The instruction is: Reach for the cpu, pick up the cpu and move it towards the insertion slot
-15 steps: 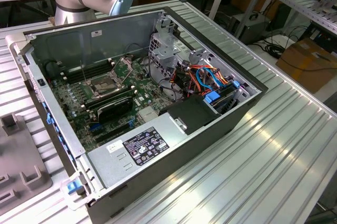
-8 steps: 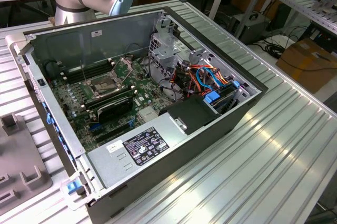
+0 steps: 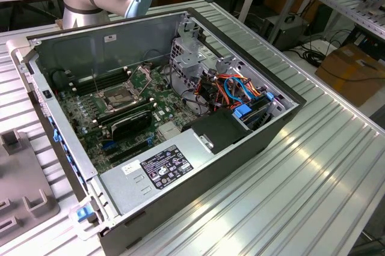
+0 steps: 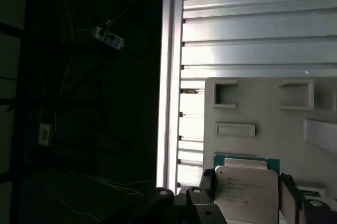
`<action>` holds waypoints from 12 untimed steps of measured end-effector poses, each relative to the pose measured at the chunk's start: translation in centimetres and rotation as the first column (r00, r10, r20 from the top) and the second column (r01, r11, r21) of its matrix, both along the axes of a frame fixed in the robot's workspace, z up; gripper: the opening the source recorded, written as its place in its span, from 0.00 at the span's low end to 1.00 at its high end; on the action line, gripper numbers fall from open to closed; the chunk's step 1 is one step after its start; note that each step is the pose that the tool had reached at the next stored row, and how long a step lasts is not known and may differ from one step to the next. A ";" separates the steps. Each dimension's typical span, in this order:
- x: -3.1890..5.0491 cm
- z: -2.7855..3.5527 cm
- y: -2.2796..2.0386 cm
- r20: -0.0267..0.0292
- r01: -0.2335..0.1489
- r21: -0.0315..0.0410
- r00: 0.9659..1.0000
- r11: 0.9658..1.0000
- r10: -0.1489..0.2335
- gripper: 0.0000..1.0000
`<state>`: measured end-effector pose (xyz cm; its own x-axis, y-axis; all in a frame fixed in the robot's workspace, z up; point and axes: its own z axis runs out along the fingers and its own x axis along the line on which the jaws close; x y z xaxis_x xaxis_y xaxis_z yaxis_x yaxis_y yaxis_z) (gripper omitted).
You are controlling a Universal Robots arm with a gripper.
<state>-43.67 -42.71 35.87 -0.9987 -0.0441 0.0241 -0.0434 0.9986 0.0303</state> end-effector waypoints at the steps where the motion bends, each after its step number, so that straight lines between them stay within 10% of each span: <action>1: 0.00 0.24 0.00 0.000 0.000 0.000 1.000 1.000 0.000 0.55; 12: 0.83 0.44 0.00 -0.001 0.000 0.000 1.000 1.000 0.000 0.55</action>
